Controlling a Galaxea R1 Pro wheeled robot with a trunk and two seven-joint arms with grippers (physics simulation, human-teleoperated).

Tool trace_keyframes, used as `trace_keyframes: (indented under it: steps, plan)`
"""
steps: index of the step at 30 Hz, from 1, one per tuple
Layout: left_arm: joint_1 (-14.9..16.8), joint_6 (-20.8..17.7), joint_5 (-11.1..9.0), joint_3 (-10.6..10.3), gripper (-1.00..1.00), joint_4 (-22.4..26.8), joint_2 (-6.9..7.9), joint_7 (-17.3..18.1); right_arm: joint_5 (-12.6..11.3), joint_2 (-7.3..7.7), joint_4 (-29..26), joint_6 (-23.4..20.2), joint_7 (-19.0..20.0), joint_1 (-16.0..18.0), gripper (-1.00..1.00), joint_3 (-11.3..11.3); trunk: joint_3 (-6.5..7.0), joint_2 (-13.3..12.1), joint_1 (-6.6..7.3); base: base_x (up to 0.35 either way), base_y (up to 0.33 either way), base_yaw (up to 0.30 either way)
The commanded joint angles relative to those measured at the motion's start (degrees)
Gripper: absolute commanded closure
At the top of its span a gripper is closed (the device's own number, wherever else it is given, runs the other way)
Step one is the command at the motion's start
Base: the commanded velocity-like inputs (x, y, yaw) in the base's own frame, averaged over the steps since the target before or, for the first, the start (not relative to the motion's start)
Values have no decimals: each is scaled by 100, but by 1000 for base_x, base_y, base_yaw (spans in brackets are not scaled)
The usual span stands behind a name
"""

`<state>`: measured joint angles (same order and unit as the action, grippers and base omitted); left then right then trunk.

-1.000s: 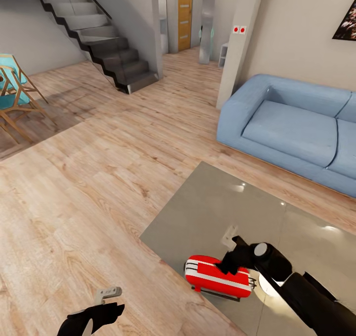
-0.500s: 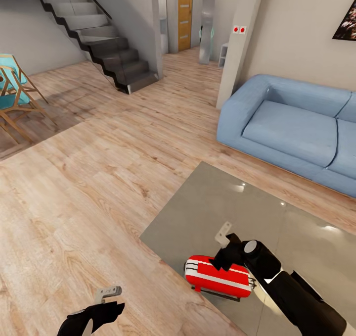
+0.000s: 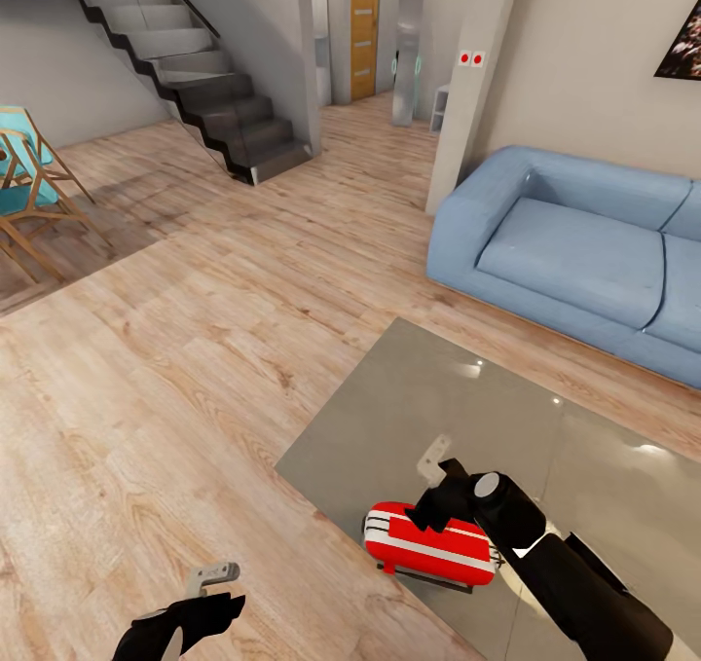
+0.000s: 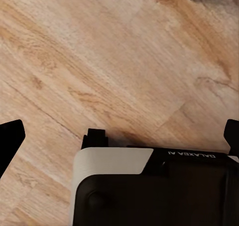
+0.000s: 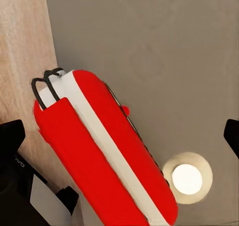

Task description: Turn on the radio receiver that's on the table in the living room.

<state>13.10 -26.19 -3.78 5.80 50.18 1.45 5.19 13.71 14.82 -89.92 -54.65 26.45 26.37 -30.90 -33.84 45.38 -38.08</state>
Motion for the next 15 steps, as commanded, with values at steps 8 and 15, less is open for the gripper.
trace_keyframes:
  steps: [8, 15]
  plan:
    - [0, 0, 0, 0, -100, 0, 4, 0, 13, -185, 56, 16, -226, 0, -100, -27, 0, 0, 0, 0, 0, 0]
    - [0, 0, 0, 0, -100, 0, 5, 0, 3, -352, 634, 75, -560, -6, -100, -90, 0, 0, 0, 0, 0, 0]
